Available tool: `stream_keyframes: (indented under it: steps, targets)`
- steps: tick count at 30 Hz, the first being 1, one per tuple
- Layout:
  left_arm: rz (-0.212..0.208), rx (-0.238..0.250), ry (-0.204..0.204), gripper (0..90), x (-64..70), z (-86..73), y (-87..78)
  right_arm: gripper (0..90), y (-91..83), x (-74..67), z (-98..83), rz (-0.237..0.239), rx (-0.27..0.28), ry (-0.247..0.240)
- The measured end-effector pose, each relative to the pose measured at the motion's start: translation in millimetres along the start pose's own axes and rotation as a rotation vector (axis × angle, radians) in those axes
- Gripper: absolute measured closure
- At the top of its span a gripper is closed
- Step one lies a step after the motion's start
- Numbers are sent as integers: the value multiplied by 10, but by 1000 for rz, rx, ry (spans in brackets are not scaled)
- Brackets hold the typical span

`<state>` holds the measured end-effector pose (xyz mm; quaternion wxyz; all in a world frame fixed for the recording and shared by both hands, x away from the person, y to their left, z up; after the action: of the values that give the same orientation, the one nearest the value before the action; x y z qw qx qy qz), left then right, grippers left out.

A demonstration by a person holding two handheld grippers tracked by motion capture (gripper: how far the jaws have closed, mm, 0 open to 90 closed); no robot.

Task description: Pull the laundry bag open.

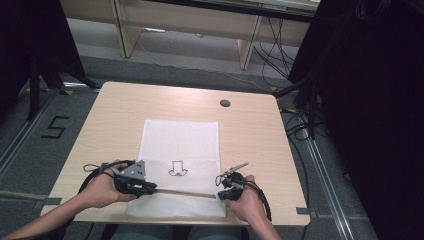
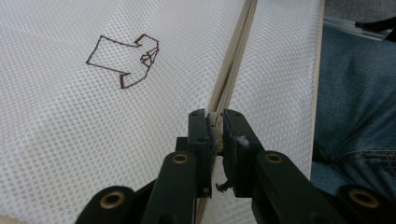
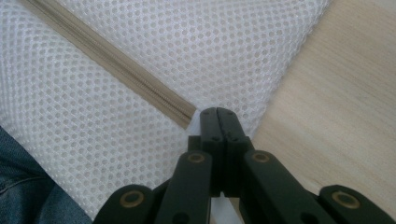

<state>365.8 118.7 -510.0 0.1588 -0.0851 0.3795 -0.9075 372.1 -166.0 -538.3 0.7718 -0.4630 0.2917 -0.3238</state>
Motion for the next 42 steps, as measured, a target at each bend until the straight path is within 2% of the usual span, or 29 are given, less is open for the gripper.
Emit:
stream_keyframes:
  steps: [3, 8, 10, 11, 13, 15, 16, 17, 20, 21, 23, 25, 29, 31, 32, 35, 36, 38, 39, 42]
  targets:
    - [-6, 9, -13, 815, -10, -8, -19, 900, -3, -6, -1, -3, -2, 10]
    - [4, -3, -3, 815, -21, -30, -27, 900, -2, -5, -1, -3, -2, 11]
    - [-3, 6, -25, 814, -11, -32, -24, 900, 1, 5, 1, 1, 0, -2]
    - [1, 2, -14, 815, -21, -39, -33, 900, 1, 4, 1, 2, 0, 1]
    - [-5, 15, -31, 815, -12, -36, -28, 900, 1, 3, 1, 3, 0, 4]
    - [-3, -3, -12, 815, -21, -48, -30, 900, -2, -2, -1, 0, -2, 13]
    - [-5, -4, -14, 815, -21, -53, -27, 900, -1, 0, 0, 2, -1, 8]
    - [-8, 10, -33, 815, -8, -52, -17, 900, 1, 6, 1, 2, 1, -2]
    - [-4, 6, -27, 815, -8, -58, -22, 900, 0, 3, 0, 2, -1, 0]
    - [-1, -3, -10, 815, -18, -66, -32, 900, 0, 3, 0, 2, -1, 0]
    - [-3, 7, -21, 815, -18, -70, -38, 900, 0, 2, -1, 2, 0, 0]
    - [4, -9, -13, 815, -30, -93, -53, 900, -2, -3, -3, 0, -2, 9]
    - [3, -7, -19, 815, -40, -111, -64, 900, 0, 3, 0, 2, 0, 3]
    - [1, -3, -36, 815, -37, -117, -62, 900, 0, 4, 0, 3, -1, 2]
    - [0, 0, -41, 815, -36, -119, -63, 900, -3, -2, -6, 4, -11, 19]
    - [5, -13, -22, 815, -47, -131, -69, 900, -1, -1, -4, 7, -8, 15]
    - [3, -12, -32, 815, -43, -135, -76, 900, -6, -8, -9, 2, -12, 28]
    - [9, -17, -23, 815, -50, -143, -84, 900, -12, -13, -14, -3, -19, 40]
    - [5, -9, -29, 815, -51, -141, -89, 900, -2, 0, -3, 2, -2, 10]
    - [19, -24, -30, 815, -77, -181, -122, 900, -3, -1, -3, 1, -3, 11]
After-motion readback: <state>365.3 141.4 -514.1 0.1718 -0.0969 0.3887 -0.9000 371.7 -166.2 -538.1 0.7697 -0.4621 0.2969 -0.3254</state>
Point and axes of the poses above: each handheld gripper's, and its own axes: y roughly forward along the jaws, z roughly out of its top, x roughly to its right, the point moved 6 cm from there along y, roughly forward along the jaws, and after that the axes turned 1 degree about z, right-handed, at the moved point
